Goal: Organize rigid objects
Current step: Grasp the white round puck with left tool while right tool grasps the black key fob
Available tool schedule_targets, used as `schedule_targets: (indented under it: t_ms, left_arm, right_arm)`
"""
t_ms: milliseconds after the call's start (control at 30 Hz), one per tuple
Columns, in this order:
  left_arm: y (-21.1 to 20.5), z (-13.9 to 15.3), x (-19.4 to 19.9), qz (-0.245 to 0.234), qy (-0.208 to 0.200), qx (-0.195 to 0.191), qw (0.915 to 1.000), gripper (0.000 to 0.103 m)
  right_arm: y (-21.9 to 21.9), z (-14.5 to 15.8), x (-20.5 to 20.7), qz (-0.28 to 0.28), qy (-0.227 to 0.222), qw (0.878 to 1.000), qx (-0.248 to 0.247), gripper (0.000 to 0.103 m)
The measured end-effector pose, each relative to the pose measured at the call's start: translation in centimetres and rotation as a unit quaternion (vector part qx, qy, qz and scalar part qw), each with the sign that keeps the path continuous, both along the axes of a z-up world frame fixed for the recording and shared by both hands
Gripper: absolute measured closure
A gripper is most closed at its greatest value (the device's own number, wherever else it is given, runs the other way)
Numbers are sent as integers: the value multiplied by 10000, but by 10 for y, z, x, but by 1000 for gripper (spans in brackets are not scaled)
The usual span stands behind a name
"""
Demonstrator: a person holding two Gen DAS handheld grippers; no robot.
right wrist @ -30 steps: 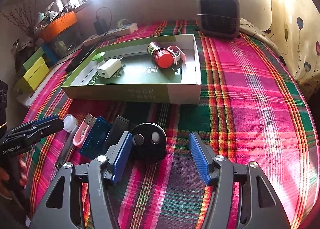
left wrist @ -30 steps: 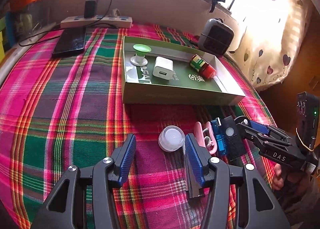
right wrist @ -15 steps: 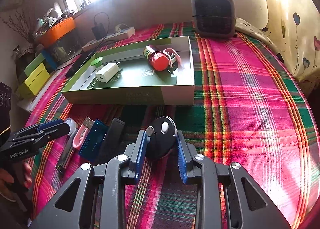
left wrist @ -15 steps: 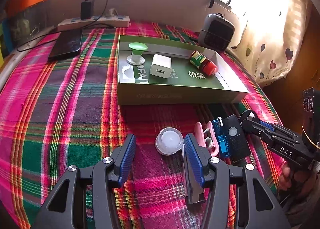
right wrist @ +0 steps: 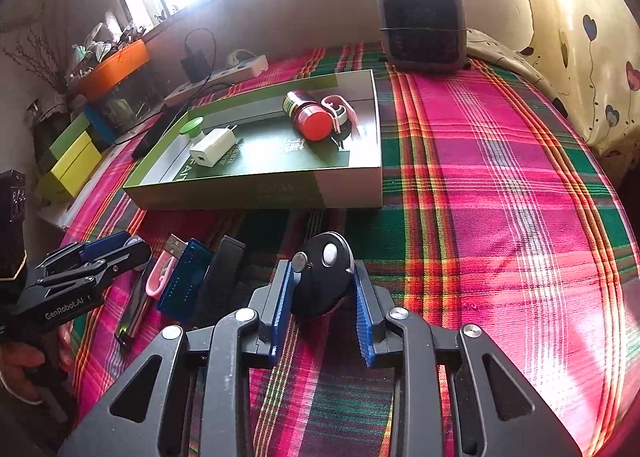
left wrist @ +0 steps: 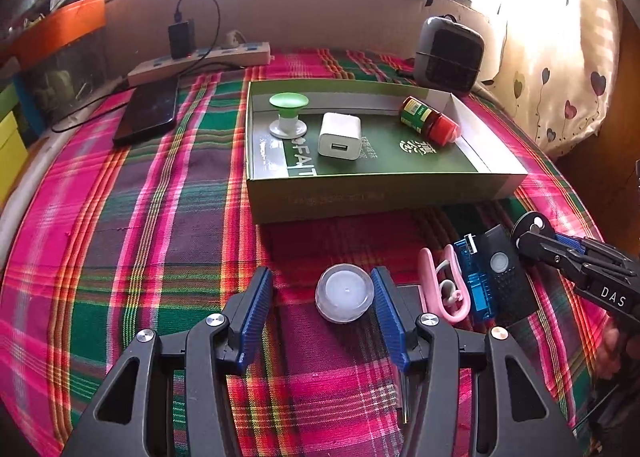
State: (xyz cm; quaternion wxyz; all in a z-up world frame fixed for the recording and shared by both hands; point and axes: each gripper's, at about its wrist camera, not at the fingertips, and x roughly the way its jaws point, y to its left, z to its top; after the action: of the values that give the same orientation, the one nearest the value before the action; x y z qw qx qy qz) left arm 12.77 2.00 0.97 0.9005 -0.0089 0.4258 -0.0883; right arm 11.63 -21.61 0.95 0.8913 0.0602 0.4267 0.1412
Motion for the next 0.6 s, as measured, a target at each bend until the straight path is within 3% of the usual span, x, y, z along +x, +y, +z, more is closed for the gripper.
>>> schedule_targets:
  t_ms: [200, 500, 600]
  left_arm:
    - [0, 0, 0, 2, -4, 30, 10000, 54]
    - [10, 0, 1, 135, -10, -103, 9999, 74]
    - [11, 0, 1, 151, -9, -132, 9998, 75]
  right_arm:
    - [-1, 0, 0, -1, 8, 10000, 30, 73]
    - [-1, 0, 0, -1, 9, 10000, 28, 73]
    - [-1, 0, 0, 0, 9, 10000, 23, 73]
